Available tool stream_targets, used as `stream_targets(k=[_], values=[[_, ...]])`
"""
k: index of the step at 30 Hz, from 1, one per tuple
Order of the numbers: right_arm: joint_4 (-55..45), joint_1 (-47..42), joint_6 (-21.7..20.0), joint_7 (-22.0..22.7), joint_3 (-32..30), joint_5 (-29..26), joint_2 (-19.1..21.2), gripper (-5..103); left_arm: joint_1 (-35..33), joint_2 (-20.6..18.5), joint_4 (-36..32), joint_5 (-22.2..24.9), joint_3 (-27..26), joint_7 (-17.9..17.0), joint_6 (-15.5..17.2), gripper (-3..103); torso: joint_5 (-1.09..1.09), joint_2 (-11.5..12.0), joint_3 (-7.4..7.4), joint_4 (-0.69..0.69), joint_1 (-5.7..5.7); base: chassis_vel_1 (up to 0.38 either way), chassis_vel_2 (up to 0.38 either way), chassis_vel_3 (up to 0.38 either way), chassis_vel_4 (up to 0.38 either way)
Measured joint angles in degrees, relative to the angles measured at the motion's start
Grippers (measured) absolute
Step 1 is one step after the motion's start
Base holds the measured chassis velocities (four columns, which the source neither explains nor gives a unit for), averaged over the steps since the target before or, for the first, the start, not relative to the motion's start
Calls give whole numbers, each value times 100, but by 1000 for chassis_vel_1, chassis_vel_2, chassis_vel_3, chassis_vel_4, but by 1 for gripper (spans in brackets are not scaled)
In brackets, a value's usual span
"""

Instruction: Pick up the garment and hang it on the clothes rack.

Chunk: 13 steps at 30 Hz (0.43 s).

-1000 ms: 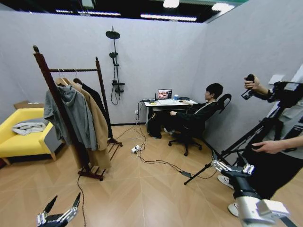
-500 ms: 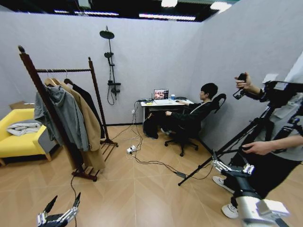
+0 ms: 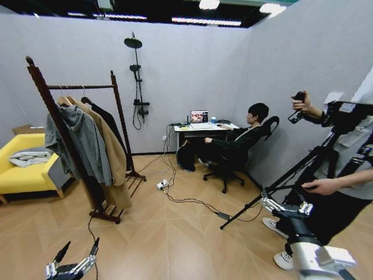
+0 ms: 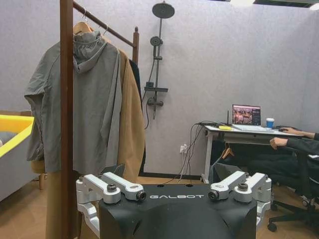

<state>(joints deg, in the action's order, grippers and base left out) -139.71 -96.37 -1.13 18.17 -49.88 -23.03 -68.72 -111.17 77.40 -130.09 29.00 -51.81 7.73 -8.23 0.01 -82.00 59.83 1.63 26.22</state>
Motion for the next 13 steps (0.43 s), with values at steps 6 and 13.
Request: stream_targets(k=[6, 13], values=[[0, 0, 0, 0, 0, 0, 0, 100, 0, 0, 0, 0, 0, 0, 0, 100, -1, -223, 114, 0, 110, 0, 0, 0, 0], [0, 0, 0, 0, 0, 0, 0, 100, 0, 0, 0, 0, 0, 0, 0, 100, 0, -451, 230, 0, 222, 0, 0, 0, 0]])
